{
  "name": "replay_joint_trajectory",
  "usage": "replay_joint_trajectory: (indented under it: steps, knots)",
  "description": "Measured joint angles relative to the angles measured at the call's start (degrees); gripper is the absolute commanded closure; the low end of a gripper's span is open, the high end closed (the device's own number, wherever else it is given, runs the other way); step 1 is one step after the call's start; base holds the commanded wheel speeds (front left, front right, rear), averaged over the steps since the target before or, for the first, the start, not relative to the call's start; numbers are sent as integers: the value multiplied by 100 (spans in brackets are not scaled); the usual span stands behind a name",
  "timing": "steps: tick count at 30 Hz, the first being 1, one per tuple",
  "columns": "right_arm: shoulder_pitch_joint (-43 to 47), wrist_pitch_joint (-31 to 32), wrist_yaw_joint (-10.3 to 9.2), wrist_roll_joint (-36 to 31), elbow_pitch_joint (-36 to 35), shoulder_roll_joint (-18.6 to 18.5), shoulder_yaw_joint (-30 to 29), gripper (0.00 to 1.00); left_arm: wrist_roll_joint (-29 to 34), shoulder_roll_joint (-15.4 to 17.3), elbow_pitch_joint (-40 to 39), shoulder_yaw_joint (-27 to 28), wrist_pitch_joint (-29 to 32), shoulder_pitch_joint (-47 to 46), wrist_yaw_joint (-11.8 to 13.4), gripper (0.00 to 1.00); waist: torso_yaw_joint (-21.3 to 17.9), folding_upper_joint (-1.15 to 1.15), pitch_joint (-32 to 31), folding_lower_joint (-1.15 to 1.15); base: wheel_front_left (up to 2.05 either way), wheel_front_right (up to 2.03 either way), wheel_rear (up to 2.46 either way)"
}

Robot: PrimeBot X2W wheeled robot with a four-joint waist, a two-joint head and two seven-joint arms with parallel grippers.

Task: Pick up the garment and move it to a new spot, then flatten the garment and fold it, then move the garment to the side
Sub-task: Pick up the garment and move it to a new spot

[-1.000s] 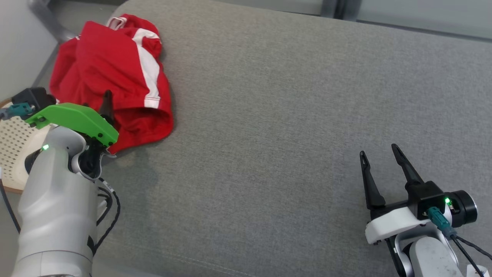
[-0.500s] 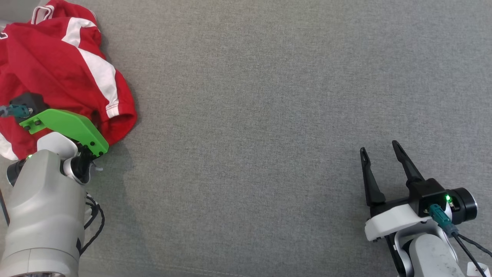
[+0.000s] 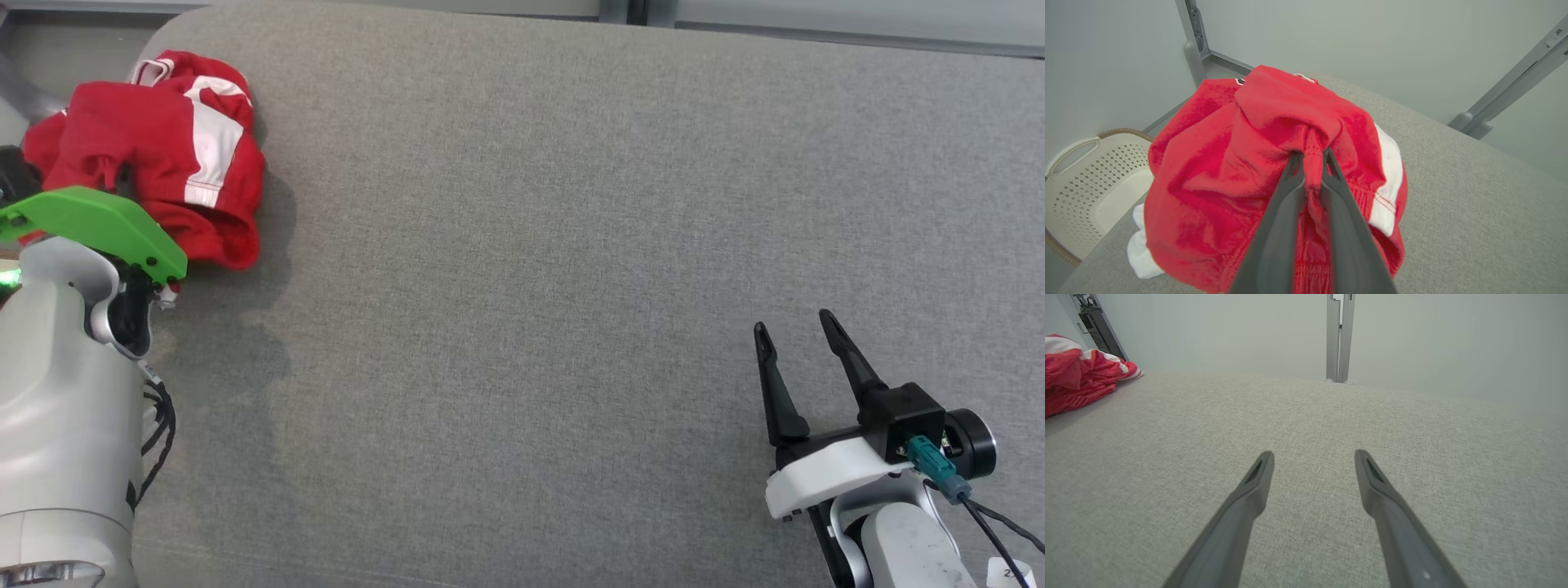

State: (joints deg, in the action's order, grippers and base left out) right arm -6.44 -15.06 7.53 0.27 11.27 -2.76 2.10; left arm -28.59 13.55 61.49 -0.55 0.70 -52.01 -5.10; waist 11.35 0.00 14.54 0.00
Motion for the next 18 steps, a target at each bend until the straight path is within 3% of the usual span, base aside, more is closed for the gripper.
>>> replay_joint_trajectory:
  steps: [9, 18]
  knots:
    - [155, 1, 1, 483, 157, 0, 169, 0, 257, 204, -784, -310, -105, -242, -36, 100, -67, 0, -737, 0, 0, 0, 0]
    - [260, 1, 1, 647, 225, 0, 388, 0, 163, -548, -2004, -627, -64, -413, -43, 100, -568, 0, -1260, 0, 0, 0, 0]
